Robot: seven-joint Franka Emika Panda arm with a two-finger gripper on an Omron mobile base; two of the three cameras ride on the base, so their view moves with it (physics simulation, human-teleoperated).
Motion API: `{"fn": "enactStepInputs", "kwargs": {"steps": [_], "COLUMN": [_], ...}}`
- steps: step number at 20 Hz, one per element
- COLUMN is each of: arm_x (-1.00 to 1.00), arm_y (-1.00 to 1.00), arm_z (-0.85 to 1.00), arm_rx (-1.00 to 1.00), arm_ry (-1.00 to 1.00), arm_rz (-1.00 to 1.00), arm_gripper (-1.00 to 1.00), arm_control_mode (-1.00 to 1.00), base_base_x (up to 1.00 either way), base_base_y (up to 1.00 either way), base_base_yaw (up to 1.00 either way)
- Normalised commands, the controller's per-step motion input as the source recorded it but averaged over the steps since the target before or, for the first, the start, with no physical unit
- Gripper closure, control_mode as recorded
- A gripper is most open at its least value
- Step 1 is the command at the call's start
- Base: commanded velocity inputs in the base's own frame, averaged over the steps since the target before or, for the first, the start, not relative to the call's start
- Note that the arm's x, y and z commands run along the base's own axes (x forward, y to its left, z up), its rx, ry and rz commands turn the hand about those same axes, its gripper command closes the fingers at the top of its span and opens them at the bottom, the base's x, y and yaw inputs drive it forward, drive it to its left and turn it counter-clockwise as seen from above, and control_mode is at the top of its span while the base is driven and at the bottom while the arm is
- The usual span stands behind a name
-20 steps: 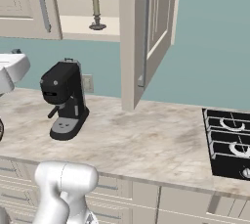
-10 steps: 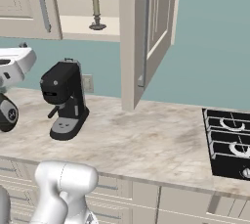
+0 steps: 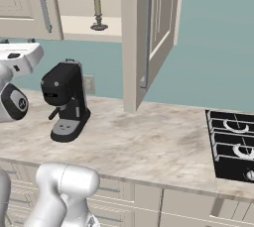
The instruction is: Get the candle and the beer from the cabinet and move them to the dining counter.
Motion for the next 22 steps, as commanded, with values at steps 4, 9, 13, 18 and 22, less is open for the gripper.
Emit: {"fn": "enactStepInputs", "kwargs": {"steps": [4,9,13,18,22], "arm_x": [0.48,0.57,0.60,0.44,0.46], "arm_y": [0.03,0.19,0.17,0.02,0.02], "arm_z": [0.03,0.06,0.00,0.07,0.10], "arm_rx": [0.00,0.00,0.00,0.00,0.00], "arm_ry": [0.00,0.01,0.02,0.00,0.00], "arm_rz": [-0.06,-0.01,0.00,0.00,0.00], "arm_gripper": [-1.00,-1.00,-1.00,-1.00,-1.00], "arm_control_mode": [-1.00,-1.00,-1.00,-1.00,-1.00], "base_base_x": [0.00,0.00,0.00,0.00,0.00], "base_base_y": [0.00,0.00,0.00,0.00,0.00], "base_base_yaw": [0.00,0.00,0.00,0.00,0.00]}}
